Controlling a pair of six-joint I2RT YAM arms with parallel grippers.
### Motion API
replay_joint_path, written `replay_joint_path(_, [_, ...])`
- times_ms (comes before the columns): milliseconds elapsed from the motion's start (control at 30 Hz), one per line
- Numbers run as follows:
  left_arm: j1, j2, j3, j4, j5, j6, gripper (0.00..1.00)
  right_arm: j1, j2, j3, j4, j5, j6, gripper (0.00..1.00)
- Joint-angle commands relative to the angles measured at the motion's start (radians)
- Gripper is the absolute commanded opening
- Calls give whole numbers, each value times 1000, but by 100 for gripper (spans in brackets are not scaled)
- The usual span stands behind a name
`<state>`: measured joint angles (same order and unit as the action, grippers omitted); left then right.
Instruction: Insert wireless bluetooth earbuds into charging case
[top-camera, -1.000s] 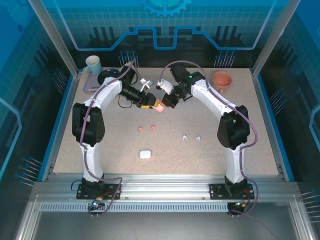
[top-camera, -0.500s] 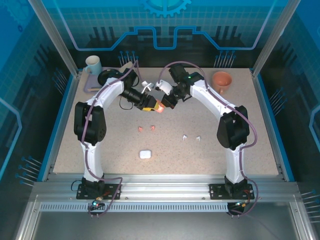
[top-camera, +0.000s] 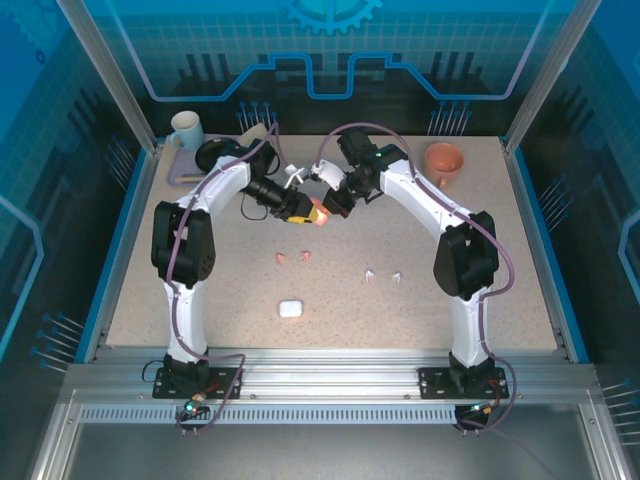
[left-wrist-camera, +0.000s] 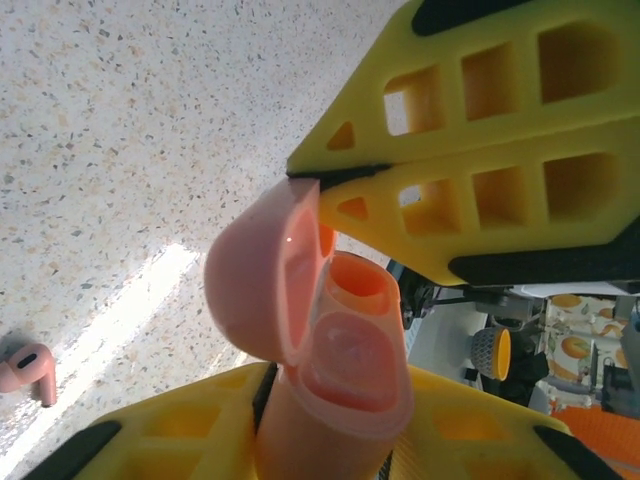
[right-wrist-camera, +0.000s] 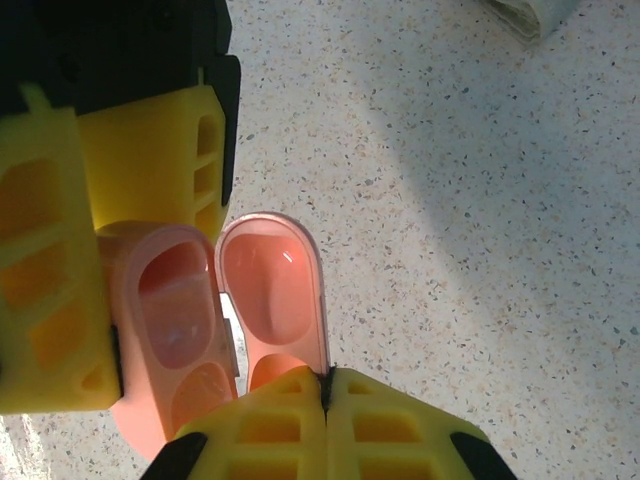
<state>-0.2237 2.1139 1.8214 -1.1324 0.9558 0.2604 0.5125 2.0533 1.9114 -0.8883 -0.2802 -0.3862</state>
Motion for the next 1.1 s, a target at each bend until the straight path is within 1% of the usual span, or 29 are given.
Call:
replay_joint_path(0, [-5, 8, 29, 0, 32, 3, 26, 23, -42, 7, 2, -10, -13, 0])
replay_joint_path(200, [-5, -2, 7, 28, 57, -13, 14, 20, -37, 26, 3, 18, 11, 0])
replay_joint_path(333, [-6, -26, -21, 60, 53, -28, 7, 3, -57, 54, -5, 33, 50, 30])
replay_joint_path(400, [-5, -53, -47, 96, 38, -44, 2, -14, -88, 56, -6, 38, 83, 41])
replay_joint_path(433, [-4, -73, -63, 115, 26, -55, 0, -24, -103, 54, -8, 36, 101, 44])
replay_joint_path(500, [-4, -118, -99, 161, -14, -79, 0, -51, -152, 38, -8, 16, 150, 49])
replay_joint_path(633, [1, -231, -209, 292, -111, -145, 0, -95, -259, -45, 20, -17, 249, 55])
replay_joint_path(733, [1, -343, -313, 428, -206, -214, 0, -112, -325, -115, 43, 9, 359, 56])
replay_joint_path(833, [1, -461, -439, 600, -327, -283, 0, -113, -372, -202, 74, 71, 518, 56])
replay_joint_path(933, [-2, -627, -662, 901, -445, -333, 0, -110, -418, -310, 130, 90, 684, 57])
replay_joint_path(1000, [-16, -764, -852, 1143, -585, -332, 0, -103, -436, -381, 171, 93, 797, 57])
replay_joint_path(1067, [-32, -866, -1011, 1385, -738, -325, 0, -89, -439, -429, 184, 132, 888, 57])
